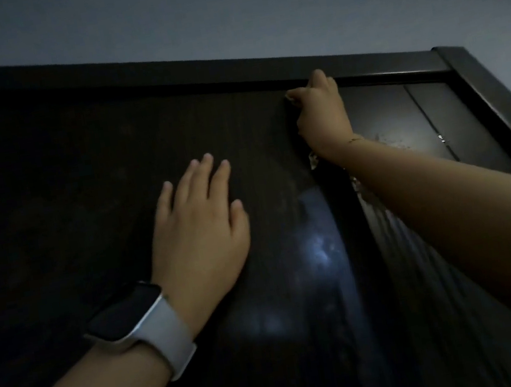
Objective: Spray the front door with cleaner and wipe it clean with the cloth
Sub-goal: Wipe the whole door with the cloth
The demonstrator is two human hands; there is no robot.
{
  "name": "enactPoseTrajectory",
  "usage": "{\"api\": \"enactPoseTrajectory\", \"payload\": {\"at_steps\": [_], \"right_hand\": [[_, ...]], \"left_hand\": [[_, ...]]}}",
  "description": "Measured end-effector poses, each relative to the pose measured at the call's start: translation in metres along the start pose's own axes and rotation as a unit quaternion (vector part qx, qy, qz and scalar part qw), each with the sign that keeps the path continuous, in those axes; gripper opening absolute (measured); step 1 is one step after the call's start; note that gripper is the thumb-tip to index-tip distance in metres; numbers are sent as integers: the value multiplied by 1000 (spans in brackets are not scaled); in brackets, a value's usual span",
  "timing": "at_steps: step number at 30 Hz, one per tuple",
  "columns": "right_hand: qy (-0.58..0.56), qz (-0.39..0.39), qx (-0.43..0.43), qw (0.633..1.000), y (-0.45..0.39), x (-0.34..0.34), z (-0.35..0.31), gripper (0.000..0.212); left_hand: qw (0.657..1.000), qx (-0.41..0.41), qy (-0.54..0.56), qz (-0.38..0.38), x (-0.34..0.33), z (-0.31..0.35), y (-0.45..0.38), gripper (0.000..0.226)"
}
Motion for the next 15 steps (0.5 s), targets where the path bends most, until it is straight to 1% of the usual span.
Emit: {"api": "enactPoseTrajectory", "payload": {"at_steps": [4, 7, 11, 15], "right_hand": [[4, -4, -13, 1000, 9, 21, 66, 39], [11, 1, -34, 999, 14, 35, 111, 40], [20, 17, -71, 997, 21, 50, 162, 40], [25, 12, -64, 998, 24, 55, 183, 40]], "left_hand": [[999, -22, 33, -15, -28, 70, -16, 57], [998, -32, 47, -17, -44, 102, -27, 55], [1000, -16, 13, 4, -51, 113, -29, 56], [1000, -15, 20, 3, -55, 110, -29, 55]]}}
Point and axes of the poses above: each hand's wrist, its own y-axis away from the middle knuckle, its own x-axis out of the back of the hand, z = x × y, the point moved 10 cm from there along -y, towards the middle knuckle, and after that the axes turned 14 degrees about -z, right-handed, at the moved point
